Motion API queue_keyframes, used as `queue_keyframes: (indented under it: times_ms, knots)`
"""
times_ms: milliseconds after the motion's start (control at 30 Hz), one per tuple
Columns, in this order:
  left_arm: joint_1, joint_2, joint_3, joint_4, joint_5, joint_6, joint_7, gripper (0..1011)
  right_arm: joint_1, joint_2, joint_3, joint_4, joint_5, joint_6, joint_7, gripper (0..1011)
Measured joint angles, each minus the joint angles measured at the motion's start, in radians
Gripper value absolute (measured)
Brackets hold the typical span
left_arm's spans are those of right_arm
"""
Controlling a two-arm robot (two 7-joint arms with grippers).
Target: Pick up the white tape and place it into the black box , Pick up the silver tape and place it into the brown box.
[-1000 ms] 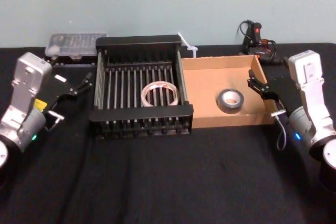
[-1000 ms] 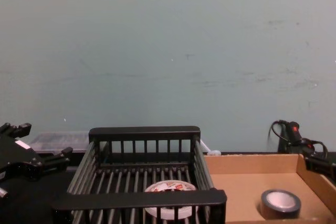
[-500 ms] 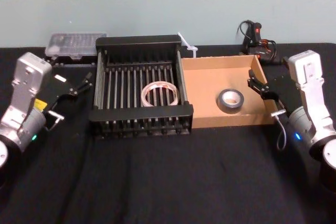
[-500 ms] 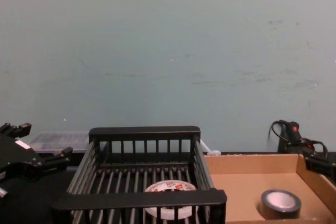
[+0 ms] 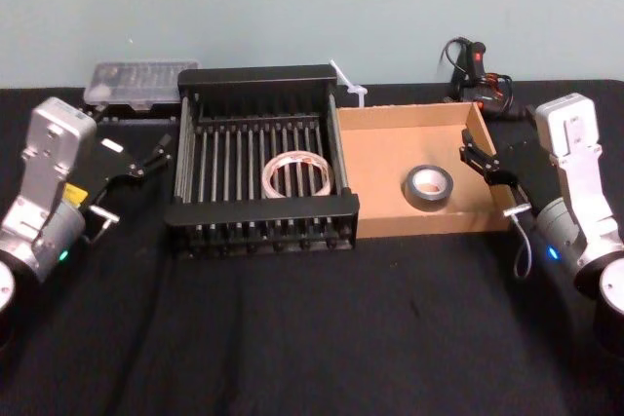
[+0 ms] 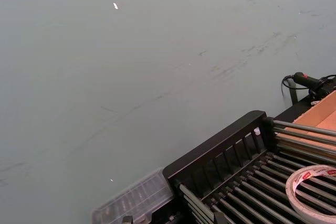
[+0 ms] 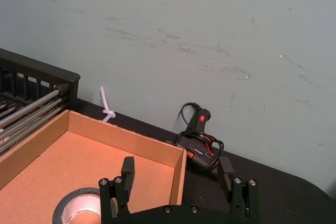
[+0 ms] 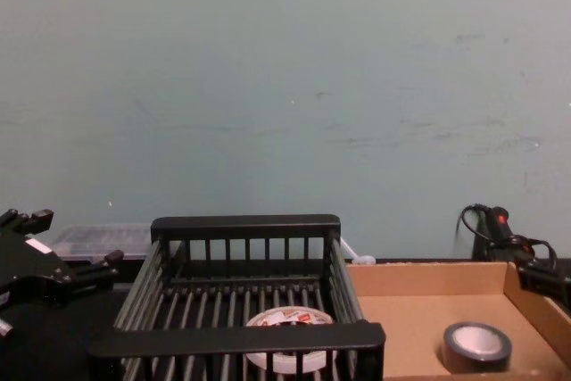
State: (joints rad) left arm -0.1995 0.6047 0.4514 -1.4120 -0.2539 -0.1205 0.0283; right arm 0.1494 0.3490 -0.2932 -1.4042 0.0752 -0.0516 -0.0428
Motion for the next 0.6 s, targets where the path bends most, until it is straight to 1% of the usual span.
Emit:
queue_keyframes:
  times_ms: [600]
  knots:
    - [0.0,0.0,0.0,0.0,0.0,0.0,0.0,1001,0.0,0.0,0.0,0.0,0.0,0.0,0.0,1002]
